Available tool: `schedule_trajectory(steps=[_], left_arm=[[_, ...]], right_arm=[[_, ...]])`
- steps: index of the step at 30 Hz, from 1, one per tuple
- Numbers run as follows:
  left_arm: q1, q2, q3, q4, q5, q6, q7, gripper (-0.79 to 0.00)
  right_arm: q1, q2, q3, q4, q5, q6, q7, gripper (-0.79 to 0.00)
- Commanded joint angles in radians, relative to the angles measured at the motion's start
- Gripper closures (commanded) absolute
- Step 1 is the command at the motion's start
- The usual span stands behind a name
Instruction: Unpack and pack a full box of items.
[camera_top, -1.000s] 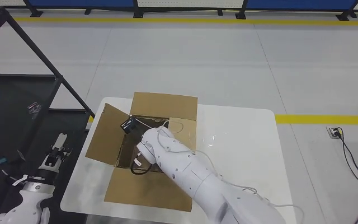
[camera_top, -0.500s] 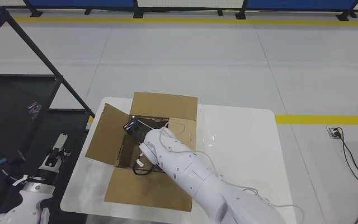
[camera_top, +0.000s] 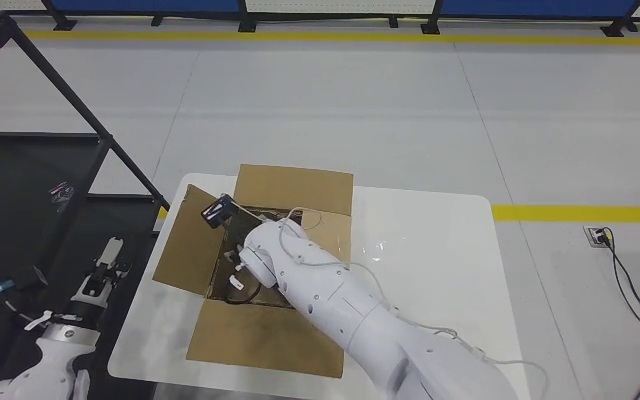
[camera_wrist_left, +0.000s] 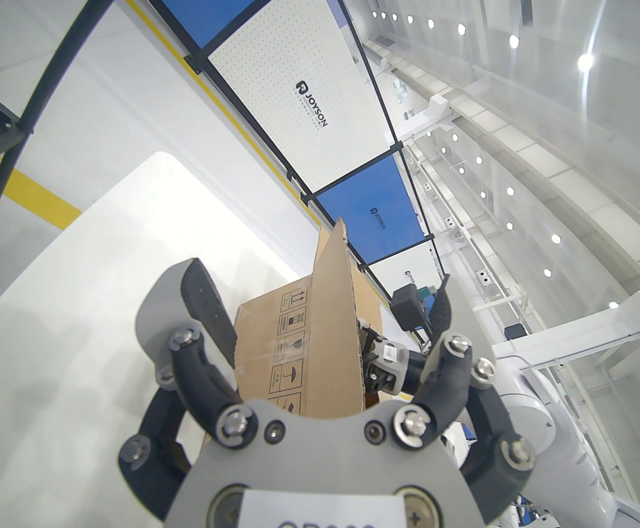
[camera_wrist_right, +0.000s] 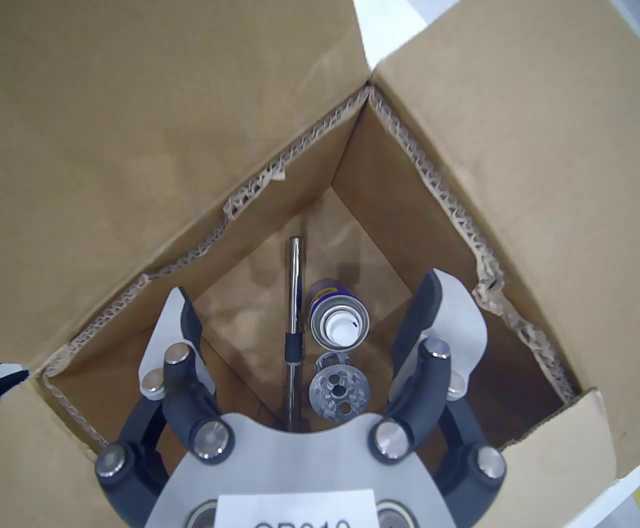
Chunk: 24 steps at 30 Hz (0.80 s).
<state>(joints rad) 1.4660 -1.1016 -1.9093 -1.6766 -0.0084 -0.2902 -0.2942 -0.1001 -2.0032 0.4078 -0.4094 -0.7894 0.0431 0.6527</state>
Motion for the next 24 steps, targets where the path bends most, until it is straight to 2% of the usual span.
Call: schedule_trajectory(steps=[1, 11, 17, 24], left_arm=[[0.000, 0.000, 0.002, -0.001, 0.002, 0.000, 0.002, -0.785], [0.000, -0.003, 0.021, -0.010, 0.015, 0.005, 0.010, -0.785], [0.005, -0.003, 0.021, -0.019, 0.022, 0.010, 0.010, -0.785], [0.010, -0.004, 0.032, -0.037, 0.039, 0.013, 0.000, -0.785]], right_arm=[[0.000, 0.004, 0.010, -0.014, 0.000, 0.004, -0.021, -0.785], [-0.031, 0.045, 0.074, -0.101, -0.039, 0.047, -0.078, -0.785], [-0.083, 0.093, 0.123, -0.208, -0.090, 0.059, -0.083, -0.785], [-0.186, 0.167, 0.200, -0.410, -0.184, 0.058, -0.051, -0.785]])
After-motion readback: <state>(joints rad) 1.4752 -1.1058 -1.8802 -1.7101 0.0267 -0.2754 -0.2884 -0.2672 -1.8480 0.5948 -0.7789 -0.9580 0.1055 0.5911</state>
